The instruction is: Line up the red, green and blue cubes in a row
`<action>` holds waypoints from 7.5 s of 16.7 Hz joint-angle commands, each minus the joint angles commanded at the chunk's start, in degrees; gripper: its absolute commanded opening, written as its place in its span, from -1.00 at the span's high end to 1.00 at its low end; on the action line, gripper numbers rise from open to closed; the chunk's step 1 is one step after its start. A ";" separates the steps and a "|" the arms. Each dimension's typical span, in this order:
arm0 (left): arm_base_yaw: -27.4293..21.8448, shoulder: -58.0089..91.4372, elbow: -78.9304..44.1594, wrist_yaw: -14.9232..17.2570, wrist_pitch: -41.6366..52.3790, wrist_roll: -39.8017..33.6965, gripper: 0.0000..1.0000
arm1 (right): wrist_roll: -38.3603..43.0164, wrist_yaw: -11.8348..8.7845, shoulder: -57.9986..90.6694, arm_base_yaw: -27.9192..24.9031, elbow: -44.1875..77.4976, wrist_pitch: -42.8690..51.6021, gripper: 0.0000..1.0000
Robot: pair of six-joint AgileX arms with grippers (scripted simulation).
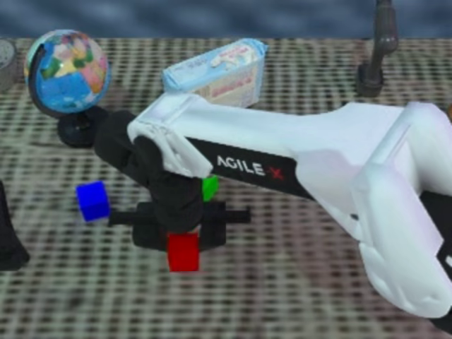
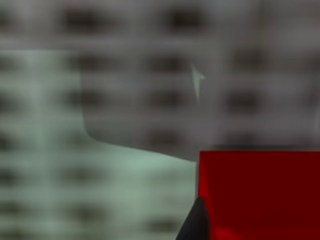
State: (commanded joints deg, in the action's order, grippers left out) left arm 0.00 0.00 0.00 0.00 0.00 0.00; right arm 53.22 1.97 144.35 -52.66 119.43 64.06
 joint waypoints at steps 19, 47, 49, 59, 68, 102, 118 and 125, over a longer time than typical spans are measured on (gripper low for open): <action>0.00 0.00 0.00 0.00 0.00 0.00 -1.00 | 0.14 -0.03 -0.82 -0.28 5.78 6.56 -1.00; -18.52 85.39 -71.26 0.03 44.27 2.67 -1.00 | -35.38 7.65 -93.21 32.95 -67.96 -29.56 -1.00; -20.92 97.07 -80.23 0.05 50.16 3.01 -1.00 | -39.62 6.69 -104.99 37.32 -79.83 -35.94 -1.00; -29.18 132.97 -112.98 0.25 68.79 4.05 -1.00 | -52.48 -1.10 -141.51 51.16 -117.05 -61.84 -1.00; -29.64 135.93 -114.74 0.28 68.97 4.21 -1.00 | -53.22 -1.97 -144.35 52.09 -119.43 -64.06 -1.00; -29.66 139.63 -106.02 0.37 55.65 4.26 1.00 | -53.22 -1.97 -144.35 52.09 -119.43 -64.06 -1.00; -31.27 134.00 -112.47 0.19 67.80 -2.22 1.00 | -53.22 -1.97 -144.35 52.09 -119.43 -64.06 -1.00; -39.66 128.23 -104.40 -0.15 66.58 -27.64 1.00 | -53.22 -1.97 -144.35 52.09 -119.43 -64.06 -1.00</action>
State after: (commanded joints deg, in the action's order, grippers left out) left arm -39.66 128.23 -104.40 -0.15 66.58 -27.64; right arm 0.00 0.00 0.00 -0.57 0.00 0.00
